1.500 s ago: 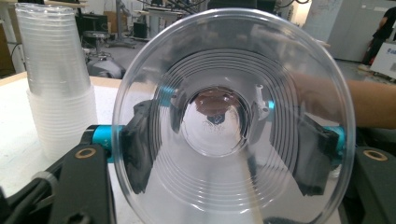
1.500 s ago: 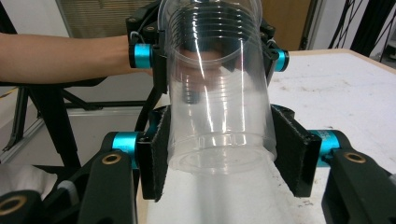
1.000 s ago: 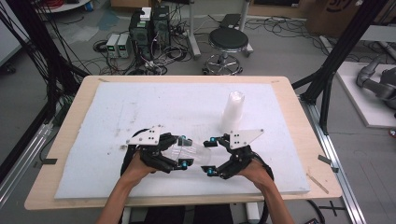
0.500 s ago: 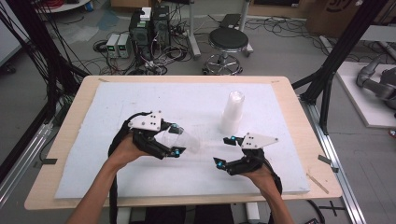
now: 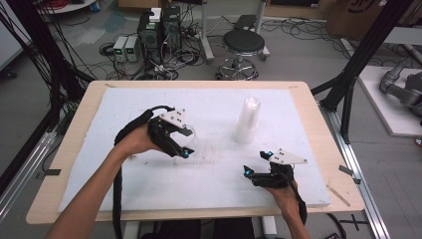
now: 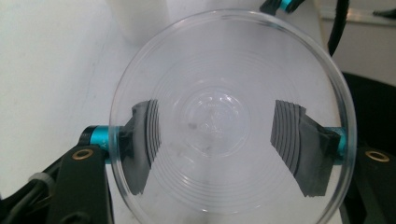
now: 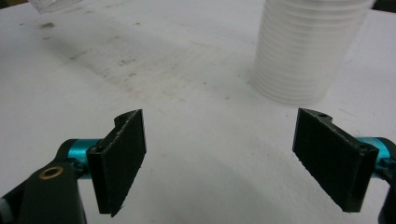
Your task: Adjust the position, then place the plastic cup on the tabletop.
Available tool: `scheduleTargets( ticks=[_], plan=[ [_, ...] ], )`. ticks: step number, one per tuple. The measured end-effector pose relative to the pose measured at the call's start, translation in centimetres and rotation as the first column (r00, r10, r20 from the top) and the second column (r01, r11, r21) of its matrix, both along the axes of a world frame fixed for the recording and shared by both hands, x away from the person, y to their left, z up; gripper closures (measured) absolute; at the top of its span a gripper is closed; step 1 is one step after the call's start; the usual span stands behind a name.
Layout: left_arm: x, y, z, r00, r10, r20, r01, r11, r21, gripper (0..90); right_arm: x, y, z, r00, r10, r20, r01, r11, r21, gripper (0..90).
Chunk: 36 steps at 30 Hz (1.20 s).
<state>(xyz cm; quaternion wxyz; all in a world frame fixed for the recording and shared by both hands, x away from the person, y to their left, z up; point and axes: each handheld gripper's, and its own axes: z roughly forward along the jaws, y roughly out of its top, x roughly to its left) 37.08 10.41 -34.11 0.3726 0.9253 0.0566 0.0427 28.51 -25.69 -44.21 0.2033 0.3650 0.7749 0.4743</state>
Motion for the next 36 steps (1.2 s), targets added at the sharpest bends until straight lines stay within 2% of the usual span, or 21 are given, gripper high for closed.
scheduleTargets(
  ticks=[4, 9, 19, 25, 36],
  plan=[
    [0.8, -0.1, 0.2, 0.9999, 0.003, -0.012, -0.002, 0.9982, 0.06, 32.6, -0.1, -0.6, -0.7, 0.9997, -0.026, 0.0, 0.026, 0.9995, 0.02, 17.0],
    [1.3, -0.4, 0.3, 0.9998, -0.006, -0.019, 0.008, 0.9907, 0.136, 32.5, 0.0, -1.0, -1.0, 0.9991, -0.04, -0.012, 0.04, 0.9983, 0.042, 17.0],
    [1.6, -1.2, -0.3, 0.9994, -0.022, -0.027, 0.026, 0.9845, 0.174, 32.6, 0.1, -1.0, -1.1, 0.9993, -0.034, -0.015, 0.034, 0.9988, 0.035, 17.0],
    [1.7, -1.4, -0.5, 0.9995, -0.021, -0.025, 0.025, 0.9849, 0.171, 32.6, 0.1, -1.1, -1.1, 0.9993, -0.036, -0.01, 0.037, 0.9986, 0.037, 17.1],
    [1.8, -1.4, -0.5, 0.9998, -0.008, -0.015, 0.011, 0.9849, 0.173, 32.5, 0.1, -1.0, -1.1, 0.9991, -0.031, -0.027, 0.032, 0.999, 0.033, 17.1]
  ],
)
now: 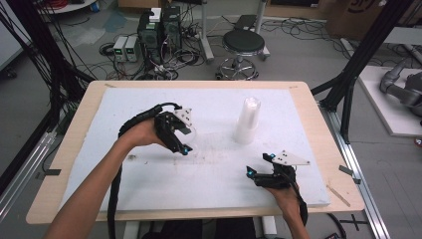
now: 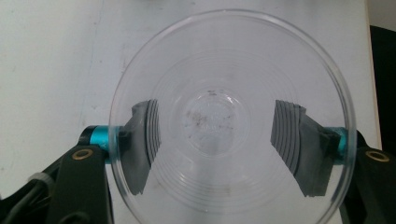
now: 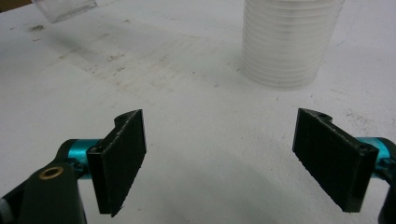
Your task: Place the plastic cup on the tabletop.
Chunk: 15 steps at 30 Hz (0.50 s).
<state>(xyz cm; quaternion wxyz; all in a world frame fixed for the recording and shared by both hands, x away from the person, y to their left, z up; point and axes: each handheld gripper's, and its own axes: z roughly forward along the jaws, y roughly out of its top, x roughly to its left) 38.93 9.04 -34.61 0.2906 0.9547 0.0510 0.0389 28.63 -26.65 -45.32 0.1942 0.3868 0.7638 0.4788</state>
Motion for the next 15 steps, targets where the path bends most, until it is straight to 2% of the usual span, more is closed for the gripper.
scheduleTargets(
  ticks=[5, 11, 15],
  plan=[
    [0.1, -0.8, -0.5, 0.9999, -0.016, 0.002, 0.016, 0.9995, 0.027, 32.5, 0.0, 0.0, 0.0, 1.0, -0.002, 0.003, 0.002, 1.0, -0.002, 17.1],
    [0.4, -1.8, -1.0, 0.9999, -0.016, -0.005, 0.016, 0.9992, 0.037, 32.4, -0.1, 0.0, 0.0, 0.9998, 0.004, 0.018, -0.004, 1.0, -0.002, 17.1],
    [0.6, -2.4, -1.4, 0.9998, -0.018, -0.012, 0.018, 0.9984, 0.054, 32.4, -0.1, 0.0, 0.0, 1.0, 0.003, 0.004, -0.003, 1.0, 0.0, 17.1]
  ],
)
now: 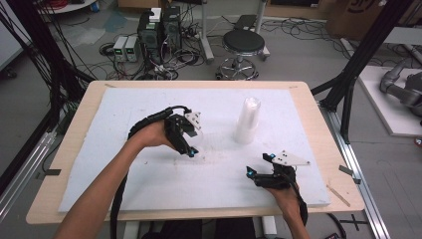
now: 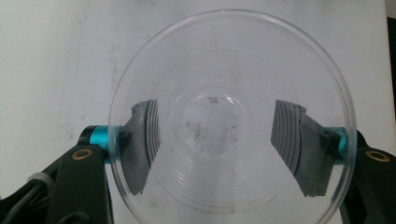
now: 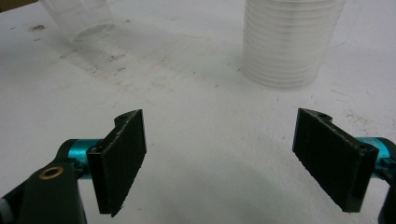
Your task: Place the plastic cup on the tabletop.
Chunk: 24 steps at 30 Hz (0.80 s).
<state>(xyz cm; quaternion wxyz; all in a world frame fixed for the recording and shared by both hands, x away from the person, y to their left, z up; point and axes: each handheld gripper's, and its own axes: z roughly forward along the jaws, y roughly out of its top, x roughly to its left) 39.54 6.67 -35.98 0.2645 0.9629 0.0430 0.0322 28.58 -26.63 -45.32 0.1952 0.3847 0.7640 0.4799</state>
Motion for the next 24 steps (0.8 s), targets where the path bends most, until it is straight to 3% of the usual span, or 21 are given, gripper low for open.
scheduleTargets(
  ticks=[8, 17, 24],
  plan=[
    [0.4, -1.1, -1.6, 0.9996, 0.001, -0.029, -0.001, 0.9997, 0.025, 32.4, 0.1, 0.0, 0.0, 1.0, 0.001, -0.001, -0.001, 1.0, -0.007, 17.1],
    [0.1, -1.9, -2.8, 0.9999, 0.003, -0.016, -0.002, 0.998, 0.063, 32.3, 0.0, 0.0, 0.0, 1.0, 0.002, 0.0, -0.002, 1.0, -0.003, 17.1],
    [-0.3, -2.4, -3.2, 0.9999, 0.015, 0.0, -0.015, 0.9988, 0.046, 32.0, 0.1, 0.0, 0.0, 1.0, 0.002, -0.004, -0.002, 1.0, -0.003, 17.1]
  ],
)
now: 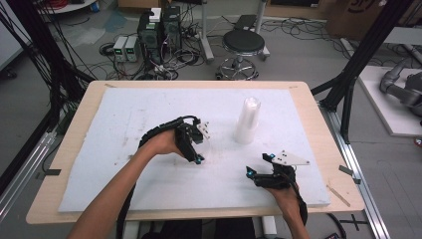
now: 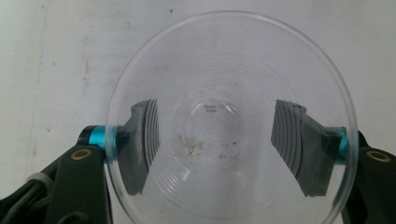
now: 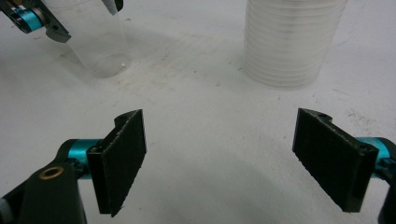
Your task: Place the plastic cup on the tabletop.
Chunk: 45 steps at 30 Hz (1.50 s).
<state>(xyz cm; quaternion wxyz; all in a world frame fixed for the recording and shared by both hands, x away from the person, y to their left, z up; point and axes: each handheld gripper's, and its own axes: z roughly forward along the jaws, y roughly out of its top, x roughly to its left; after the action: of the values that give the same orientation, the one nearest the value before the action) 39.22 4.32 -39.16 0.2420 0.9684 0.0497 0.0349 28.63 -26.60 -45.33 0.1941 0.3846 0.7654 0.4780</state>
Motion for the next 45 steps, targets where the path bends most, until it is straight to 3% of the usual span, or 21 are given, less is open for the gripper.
scheduleTargets(
  ticks=[5, 9, 18, 22, 25, 29, 33, 39, 44, 45],
  plan=[
    [0.0, 0.1, -0.3, 0.9994, 0.031, 0.018, -0.031, 0.9995, 0.002, 26.3, 0.0, 0.0, 0.0, 1.0, 0.001, 0.002, -0.001, 1.0, 0.001, 17.1],
    [0.0, -0.2, -0.7, 0.9996, 0.028, 0.002, -0.028, 0.9996, 0.004, 16.6, 0.0, 0.0, 0.0, 1.0, 0.001, -0.003, -0.001, 1.0, 0.003, 17.1],
    [0.1, -0.5, -0.9, 0.9992, 0.033, -0.021, -0.033, 0.9995, 0.006, 11.3, 0.0, -0.1, 0.0, 1.0, 0.004, -0.001, -0.004, 1.0, 0.005, 17.1],
    [0.1, 0.2, -0.9, 0.9986, 0.042, -0.031, -0.041, 0.9989, 0.023, 10.3, 0.1, -0.1, 0.0, 1.0, 0.005, -0.004, -0.005, 1.0, 0.007, 17.1],
    [0.2, 0.9, -0.6, 0.998, 0.051, -0.038, -0.052, 0.9987, -0.003, 10.0, 0.1, -0.1, 0.0, 0.9999, 0.004, -0.012, -0.004, 0.9999, 0.01, 17.1],
    [0.0, 1.6, -0.4, 0.9982, 0.044, -0.04, -0.044, 0.999, 0.007, 10.0, 0.1, -0.2, 0.0, 0.9998, 0.005, -0.018, -0.005, 0.9998, 0.017, 17.1],
    [-0.4, 3.3, -0.2, 0.9967, 0.069, -0.042, -0.07, 0.9972, -0.025, 10.0, 0.2, -0.2, 0.0, 0.9999, 0.008, -0.009, -0.008, 0.9998, 0.016, 17.1],
    [-2.1, 7.1, 0.3, 0.9907, 0.134, -0.02, -0.136, 0.9859, -0.099, 10.0, 0.1, -0.3, 0.0, 0.9999, 0.008, -0.012, -0.007, 0.9996, 0.029, 17.1],
    [-4.2, 10.6, 0.5, 0.9793, 0.202, -0.008, -0.2, 0.9633, -0.179, 10.1, 0.1, -0.4, 0.0, 1.0, 0.007, 0.002, -0.007, 0.9994, 0.035, 17.1],
    [-4.8, 11.3, 0.4, 0.9749, 0.222, -0.006, -0.219, 0.954, -0.205, 10.1, 0.0, -0.4, 0.0, 1.0, 0.007, 0.001, -0.007, 0.9993, 0.038, 17.1]
  ],
)
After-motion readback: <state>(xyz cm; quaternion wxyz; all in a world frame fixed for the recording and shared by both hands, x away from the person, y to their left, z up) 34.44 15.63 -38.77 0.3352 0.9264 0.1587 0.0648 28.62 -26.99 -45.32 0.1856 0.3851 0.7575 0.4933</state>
